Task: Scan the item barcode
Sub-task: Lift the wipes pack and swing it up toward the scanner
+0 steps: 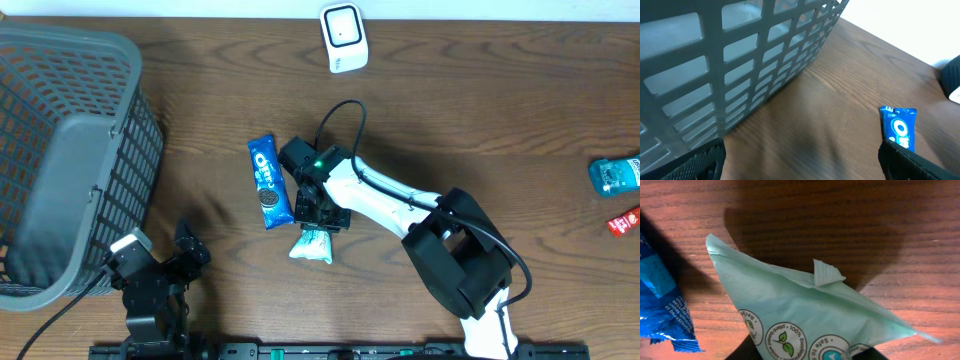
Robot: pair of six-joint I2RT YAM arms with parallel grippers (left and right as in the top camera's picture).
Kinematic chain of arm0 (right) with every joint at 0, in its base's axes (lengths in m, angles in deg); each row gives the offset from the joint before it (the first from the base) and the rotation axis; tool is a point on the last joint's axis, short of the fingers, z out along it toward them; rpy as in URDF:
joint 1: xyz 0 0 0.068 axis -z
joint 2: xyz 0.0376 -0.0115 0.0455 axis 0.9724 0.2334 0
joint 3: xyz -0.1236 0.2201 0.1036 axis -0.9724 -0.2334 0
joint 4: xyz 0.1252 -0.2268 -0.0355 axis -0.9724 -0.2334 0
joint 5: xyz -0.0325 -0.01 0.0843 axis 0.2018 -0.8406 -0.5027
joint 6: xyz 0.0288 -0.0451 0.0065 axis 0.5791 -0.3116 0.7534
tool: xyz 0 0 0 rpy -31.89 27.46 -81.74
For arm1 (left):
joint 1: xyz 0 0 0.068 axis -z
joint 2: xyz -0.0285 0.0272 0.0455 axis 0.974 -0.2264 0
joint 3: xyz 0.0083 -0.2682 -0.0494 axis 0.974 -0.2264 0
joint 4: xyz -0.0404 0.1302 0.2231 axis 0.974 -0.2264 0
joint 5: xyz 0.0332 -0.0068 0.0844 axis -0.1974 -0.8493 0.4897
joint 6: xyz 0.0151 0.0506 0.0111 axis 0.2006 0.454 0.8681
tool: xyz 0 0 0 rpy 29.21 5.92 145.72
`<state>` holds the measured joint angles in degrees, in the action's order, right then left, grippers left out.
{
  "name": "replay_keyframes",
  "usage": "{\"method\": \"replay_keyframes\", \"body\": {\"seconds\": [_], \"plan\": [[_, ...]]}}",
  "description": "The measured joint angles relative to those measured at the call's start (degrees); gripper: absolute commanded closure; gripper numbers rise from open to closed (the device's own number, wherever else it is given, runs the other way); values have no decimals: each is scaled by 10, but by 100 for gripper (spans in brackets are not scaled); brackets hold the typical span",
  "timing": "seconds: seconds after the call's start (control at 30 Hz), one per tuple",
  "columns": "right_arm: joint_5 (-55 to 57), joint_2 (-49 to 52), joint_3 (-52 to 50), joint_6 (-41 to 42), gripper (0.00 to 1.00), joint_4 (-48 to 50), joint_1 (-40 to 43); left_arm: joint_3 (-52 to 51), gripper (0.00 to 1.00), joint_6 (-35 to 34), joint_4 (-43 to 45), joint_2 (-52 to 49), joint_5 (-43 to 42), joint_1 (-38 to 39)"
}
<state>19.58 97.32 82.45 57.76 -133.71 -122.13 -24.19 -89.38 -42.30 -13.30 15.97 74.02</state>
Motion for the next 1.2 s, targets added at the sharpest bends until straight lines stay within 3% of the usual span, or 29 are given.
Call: {"method": "replay_keyframes", "body": {"seconds": [0.13, 0.3, 0.43, 0.53, 0.73, 0.9, 1.2], "plan": [[-33, 2, 3, 4, 87, -2, 2, 0, 2, 0, 0, 0, 0, 0], [-171, 12, 3, -44, 86, -4, 26, 0, 2, 0, 0, 0, 0, 0], [-400, 20, 5, -158, 86, 65, 79, 0, 2, 0, 0, 0, 0, 0], [-591, 20, 9, -260, 98, 127, 122, 0, 2, 0, 0, 0, 0, 0], [-723, 20, 10, -382, 99, 234, 153, 0, 3, 0, 0, 0, 0, 0], [-755, 20, 10, -429, 99, 441, 151, 0, 2, 0, 0, 0, 0, 0], [-781, 20, 14, -356, 99, 906, 124, 0, 2, 0, 0, 0, 0, 0]]}}
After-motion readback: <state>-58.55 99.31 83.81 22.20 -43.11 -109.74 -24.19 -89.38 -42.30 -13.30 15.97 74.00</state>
